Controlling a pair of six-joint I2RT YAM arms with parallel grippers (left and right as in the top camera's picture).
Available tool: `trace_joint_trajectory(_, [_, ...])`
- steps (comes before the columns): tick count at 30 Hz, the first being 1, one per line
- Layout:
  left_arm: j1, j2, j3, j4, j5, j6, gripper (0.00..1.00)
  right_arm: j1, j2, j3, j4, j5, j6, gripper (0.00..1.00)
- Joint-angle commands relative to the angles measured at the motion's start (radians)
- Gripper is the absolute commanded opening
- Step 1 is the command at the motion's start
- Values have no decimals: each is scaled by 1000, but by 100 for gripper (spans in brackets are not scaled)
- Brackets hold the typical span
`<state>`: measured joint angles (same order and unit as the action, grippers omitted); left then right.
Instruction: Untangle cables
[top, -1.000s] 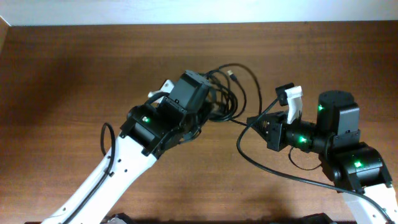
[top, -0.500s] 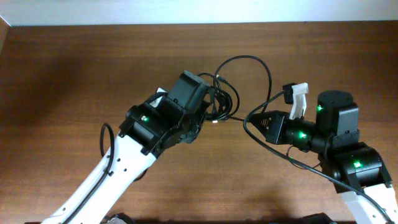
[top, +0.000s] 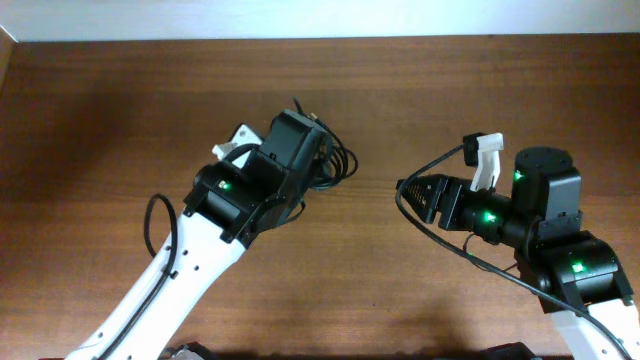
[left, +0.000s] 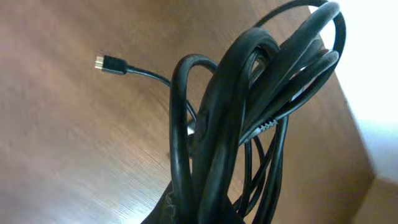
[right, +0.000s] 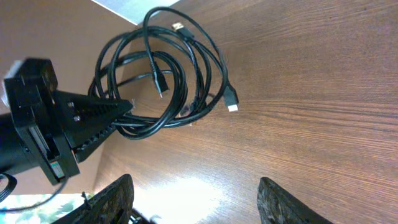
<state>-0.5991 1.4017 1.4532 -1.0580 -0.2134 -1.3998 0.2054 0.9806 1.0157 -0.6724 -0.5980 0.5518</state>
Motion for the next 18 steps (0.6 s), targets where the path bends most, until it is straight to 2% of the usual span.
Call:
trace_joint_trajectory(1, [0,-1,8,36,-31,349,0,-3,-12,13,7,17,-24,62])
trace_joint_trajectory(3, [0,-1,8,50,-31,528,0,-3,-12,13,11,28,-87,62])
trace_joint_trajectory(8, [0,-1,8,53,-30,845,0,-3,-12,13,11,31,-307,62])
trace_joint_trajectory(9, [0,-1,8,51,-26,963,0,-3,-12,13,11,38,-349,62])
trace_joint_trajectory(12, [0,-1,8,49,-24,1205,0,-3,-8,13,10,61,-498,62])
trace_joint_trajectory(14, [-5,-1,8,51,50,1372,0,-3,-2,13,10,61,-549,62])
trace_joint_trajectory(16, [-15,-1,8,55,121,1491,0,-3,6,13,8,61,-563,61])
trace_joint_trajectory(18, [-29,-1,8,54,120,1588,0,-3,15,13,-6,61,-635,61])
